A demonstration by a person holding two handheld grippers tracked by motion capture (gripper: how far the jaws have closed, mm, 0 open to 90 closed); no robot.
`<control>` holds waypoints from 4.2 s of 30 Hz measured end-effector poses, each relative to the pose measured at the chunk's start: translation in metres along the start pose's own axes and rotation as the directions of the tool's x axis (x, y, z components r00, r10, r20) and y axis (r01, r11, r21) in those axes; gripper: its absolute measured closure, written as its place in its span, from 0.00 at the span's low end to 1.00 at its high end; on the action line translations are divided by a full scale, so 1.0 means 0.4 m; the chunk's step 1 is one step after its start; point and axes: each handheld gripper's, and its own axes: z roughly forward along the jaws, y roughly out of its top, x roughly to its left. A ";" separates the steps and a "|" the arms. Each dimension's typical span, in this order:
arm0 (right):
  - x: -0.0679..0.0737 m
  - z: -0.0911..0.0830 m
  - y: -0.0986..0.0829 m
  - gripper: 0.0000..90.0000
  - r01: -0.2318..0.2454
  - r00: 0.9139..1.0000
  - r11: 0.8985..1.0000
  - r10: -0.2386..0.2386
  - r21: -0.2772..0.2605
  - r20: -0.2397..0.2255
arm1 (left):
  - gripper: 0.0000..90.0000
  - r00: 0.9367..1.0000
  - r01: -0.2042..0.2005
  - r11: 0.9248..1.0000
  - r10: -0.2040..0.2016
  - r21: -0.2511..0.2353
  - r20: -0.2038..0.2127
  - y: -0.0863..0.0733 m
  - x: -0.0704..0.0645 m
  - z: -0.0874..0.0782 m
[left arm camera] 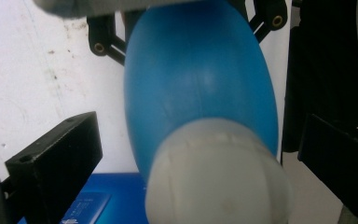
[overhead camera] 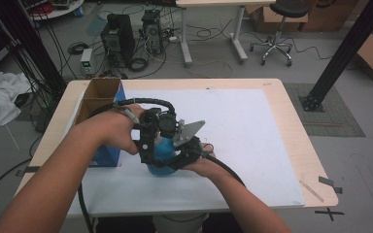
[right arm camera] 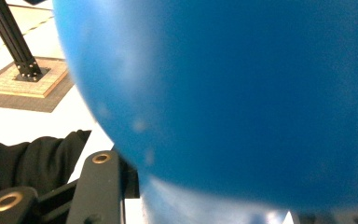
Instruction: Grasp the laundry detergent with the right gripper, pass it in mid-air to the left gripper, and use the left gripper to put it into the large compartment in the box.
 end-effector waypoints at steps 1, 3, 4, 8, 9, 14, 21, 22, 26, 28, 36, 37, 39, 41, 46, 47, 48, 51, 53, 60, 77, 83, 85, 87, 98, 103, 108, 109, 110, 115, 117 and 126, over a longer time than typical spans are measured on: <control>-0.008 0.005 0.002 0.53 0.047 0.999 0.999 -0.047 -0.026 0.011 | 0.00 1.000 -0.001 1.000 0.001 0.001 0.002 0.000 0.000 0.000; 0.004 0.000 0.002 0.53 -0.020 1.000 1.000 0.020 0.014 -0.007 | 0.00 1.000 0.003 1.000 -0.003 -0.002 0.003 0.000 0.000 0.001; 0.004 0.001 0.003 0.53 -0.021 1.000 1.000 0.021 0.013 -0.006 | 0.00 1.000 0.003 1.000 -0.003 -0.005 0.001 0.000 -0.001 0.002; -0.010 0.009 0.007 0.53 0.050 0.999 0.998 -0.049 -0.030 0.013 | 0.00 1.000 0.008 1.000 -0.008 0.002 -0.005 -0.001 0.000 0.004; -0.006 0.007 0.007 0.53 0.031 0.999 0.999 -0.030 -0.018 0.010 | 0.01 1.000 0.010 1.000 -0.010 0.000 -0.006 -0.001 -0.001 0.006; -0.001 0.008 0.009 0.53 -0.002 1.000 1.000 0.002 -0.012 -0.001 | 0.02 1.000 0.019 1.000 -0.019 0.006 -0.017 0.001 -0.003 0.007; -0.009 0.013 0.011 0.53 0.045 0.999 0.998 -0.045 -0.038 0.009 | 0.02 1.000 0.024 1.000 -0.024 0.010 -0.013 0.005 -0.002 0.011; -0.008 0.013 0.012 0.53 0.044 0.999 0.998 -0.044 -0.037 0.005 | 0.02 1.000 0.025 1.000 -0.024 0.007 -0.016 0.006 -0.003 0.013; -0.008 0.012 0.012 0.53 0.042 0.999 0.998 -0.042 -0.035 0.005 | 0.04 0.999 0.028 1.000 -0.028 0.013 -0.022 0.007 -0.002 0.012; -0.010 0.012 0.011 0.53 0.044 0.999 0.998 -0.044 -0.038 0.008 | 0.08 0.999 0.028 1.000 -0.028 0.001 -0.029 0.005 -0.003 0.009; -0.011 0.010 0.011 0.53 0.035 0.999 0.998 -0.035 -0.042 0.008 | 0.17 0.998 0.035 0.999 -0.035 0.002 -0.045 0.008 -0.005 0.004; -0.011 0.011 0.011 0.53 0.037 0.999 0.998 -0.037 -0.042 0.009 | 0.17 0.998 0.035 0.999 -0.035 0.001 -0.045 0.008 -0.005 0.003; -0.006 0.008 0.010 0.53 0.003 1.000 1.000 -0.003 -0.018 -0.004 | 0.17 0.998 0.036 0.999 -0.036 0.003 -0.045 0.009 -0.005 0.004; -0.012 0.012 0.011 0.53 0.037 0.999 0.999 -0.037 -0.037 0.005 | 0.17 0.999 0.036 0.999 -0.036 0.007 -0.041 0.009 -0.005 0.003; -0.012 0.011 0.012 0.53 0.033 0.999 0.999 -0.033 -0.039 0.005 | 0.22 0.997 0.039 0.999 -0.037 0.021 -0.064 0.009 -0.009 0.007; -0.012 0.012 0.012 0.53 0.036 0.999 0.998 -0.036 -0.043 0.009 | 0.22 0.997 0.041 0.999 -0.039 0.021 -0.064 0.009 -0.009 0.006; -0.012 0.012 0.013 0.53 0.036 0.999 0.998 -0.036 -0.044 0.008 | 0.23 0.997 0.038 0.999 -0.037 0.021 -0.065 0.009 -0.010 0.005; -0.012 0.011 0.013 0.53 0.034 0.999 0.999 -0.034 -0.041 0.006 | 0.27 0.996 0.040 0.999 -0.038 0.020 -0.075 0.011 -0.012 0.007; -0.012 0.011 0.013 0.53 0.034 0.999 0.999 -0.034 -0.041 0.005 | 0.28 0.997 0.042 0.999 -0.041 0.019 -0.070 0.012 -0.012 0.008; -0.012 0.009 0.015 0.53 0.033 0.999 0.999 -0.033 -0.043 0.002 | 0.28 0.997 0.040 0.999 -0.038 0.025 -0.067 0.015 -0.012 0.007; -0.008 0.012 0.018 0.53 0.015 1.000 0.999 -0.015 -0.033 -0.002 | 0.38 0.996 0.048 0.998 -0.045 0.037 -0.075 0.015 -0.013 0.014; -0.009 0.016 0.019 0.53 0.026 1.000 0.999 -0.026 -0.034 0.005 | 0.41 0.996 0.046 0.998 -0.043 0.040 -0.075 0.015 -0.016 0.015; -0.008 0.016 0.020 0.53 0.027 1.000 0.999 -0.026 -0.031 0.007 | 0.42 0.996 0.046 0.998 -0.044 0.034 -0.072 0.013 -0.015 0.016; -0.009 0.016 0.021 0.53 0.027 1.000 0.999 -0.027 -0.031 0.009 | 0.42 0.996 0.049 0.998 -0.047 0.031 -0.070 0.011 -0.013 0.015; -0.006 0.014 0.025 0.51 0.033 0.999 0.999 -0.032 -0.036 0.045 | 0.43 0.997 0.041 0.998 -0.038 0.038 -0.073 0.009 -0.010 0.002; -0.001 0.009 0.032 0.50 0.018 0.999 0.998 -0.016 -0.053 0.035 | 0.43 0.997 0.037 0.999 -0.034 0.040 -0.072 0.008 -0.010 -0.010; -0.001 0.007 0.031 0.44 0.013 0.998 0.999 -0.010 -0.043 0.063 | 0.44 0.996 0.044 0.998 -0.041 0.037 -0.074 0.003 -0.007 -0.011; -0.001 0.006 0.030 0.42 0.014 0.998 0.999 -0.011 -0.041 0.062 | 0.44 0.996 0.045 0.998 -0.042 0.034 -0.073 0.002 -0.007 -0.011; -0.001 0.005 0.029 0.40 0.006 0.998 0.999 -0.004 -0.042 0.062 | 0.43 0.996 0.046 0.998 -0.043 0.035 -0.072 0.001 -0.007 -0.011; -0.004 -0.002 0.026 0.38 -0.014 0.998 0.999 0.017 -0.048 0.062 | 0.43 0.995 0.055 0.998 -0.053 0.018 -0.086 -0.002 -0.007 -0.017; -0.003 -0.004 0.027 0.38 -0.014 0.998 0.998 0.017 -0.054 0.062 | 0.43 0.996 0.054 0.998 -0.052 0.028 -0.079 -0.001 -0.007 -0.021; -0.003 -0.012 0.027 0.25 -0.021 0.998 0.998 0.025 -0.057 0.063 | 0.43 0.996 0.057 0.998 -0.054 0.036 -0.077 -0.001 -0.003 -0.030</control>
